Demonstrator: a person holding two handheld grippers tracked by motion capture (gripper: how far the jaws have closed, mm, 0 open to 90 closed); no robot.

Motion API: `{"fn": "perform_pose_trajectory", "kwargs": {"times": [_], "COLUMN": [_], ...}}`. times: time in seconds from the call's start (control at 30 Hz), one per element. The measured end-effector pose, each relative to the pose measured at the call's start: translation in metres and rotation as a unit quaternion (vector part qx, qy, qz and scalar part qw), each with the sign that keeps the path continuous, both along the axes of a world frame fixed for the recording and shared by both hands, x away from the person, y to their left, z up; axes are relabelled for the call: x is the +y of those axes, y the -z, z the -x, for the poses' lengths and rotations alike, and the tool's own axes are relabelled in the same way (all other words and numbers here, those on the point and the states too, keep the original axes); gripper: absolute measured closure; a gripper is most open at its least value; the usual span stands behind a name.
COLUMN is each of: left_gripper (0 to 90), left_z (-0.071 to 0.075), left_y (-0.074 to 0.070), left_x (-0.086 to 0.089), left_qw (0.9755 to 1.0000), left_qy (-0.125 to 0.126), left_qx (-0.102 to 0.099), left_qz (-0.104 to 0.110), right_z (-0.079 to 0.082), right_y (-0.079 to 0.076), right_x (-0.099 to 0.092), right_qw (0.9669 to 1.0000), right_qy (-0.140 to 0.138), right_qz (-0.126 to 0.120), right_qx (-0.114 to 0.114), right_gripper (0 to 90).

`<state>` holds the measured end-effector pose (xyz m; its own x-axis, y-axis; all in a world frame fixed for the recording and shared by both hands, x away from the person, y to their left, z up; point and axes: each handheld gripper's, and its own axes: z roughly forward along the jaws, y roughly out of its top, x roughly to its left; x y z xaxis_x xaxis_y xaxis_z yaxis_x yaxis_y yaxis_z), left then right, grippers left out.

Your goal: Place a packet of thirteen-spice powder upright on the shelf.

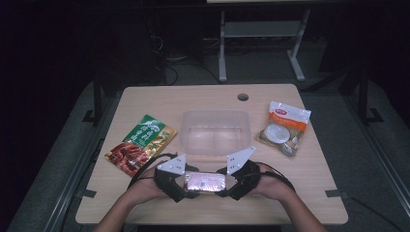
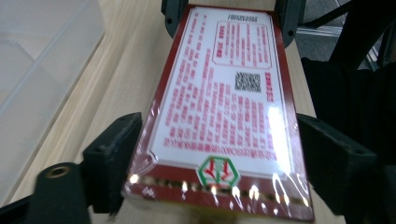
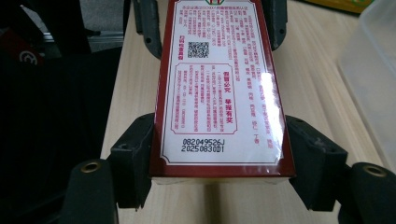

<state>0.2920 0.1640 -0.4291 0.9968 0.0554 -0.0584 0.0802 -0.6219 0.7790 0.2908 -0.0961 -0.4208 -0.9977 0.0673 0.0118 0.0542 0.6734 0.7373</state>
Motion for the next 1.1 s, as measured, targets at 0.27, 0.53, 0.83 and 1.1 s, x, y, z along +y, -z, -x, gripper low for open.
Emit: {"fn": "perform_pose_trajectory", "kwargs": {"times": [0.27,0.53,0.83,1.1], "left_gripper": [27.4,29.7,28.1,30.0], "left_z": [0.0011,0.0004,-0.0005,0.0006], "left_y": [0.0017,0.0029,0.0044,0.0071], "left_x": [-0.0017,-0.0023,-0.0011,0.003], "left_qw": [0.9999,0.9996,0.9996,0.9994], "left_qy": [0.013,0.021,0.017,0.018], "left_qx": [0.001,0.007,0.011,0.016], "left_qz": [-0.011,-0.017,-0.018,-0.022], "right_z": [0.0015,0.0014,0.0015,0.0021], "right_y": [0.0027,0.0046,0.0038,0.0045], "right_x": [0.0013,0.0019,0.0002,-0.0015], "right_qw": [1.0,0.9999,0.9999,0.9999], "right_qy": [-0.006,-0.012,-0.012,-0.013], "right_qz": [-0.001,0.0,-0.006,-0.004], "right_qx": [0.005,0.007,0.003,0.003], "right_gripper": [31.7,31.6,31.6,31.6]}}
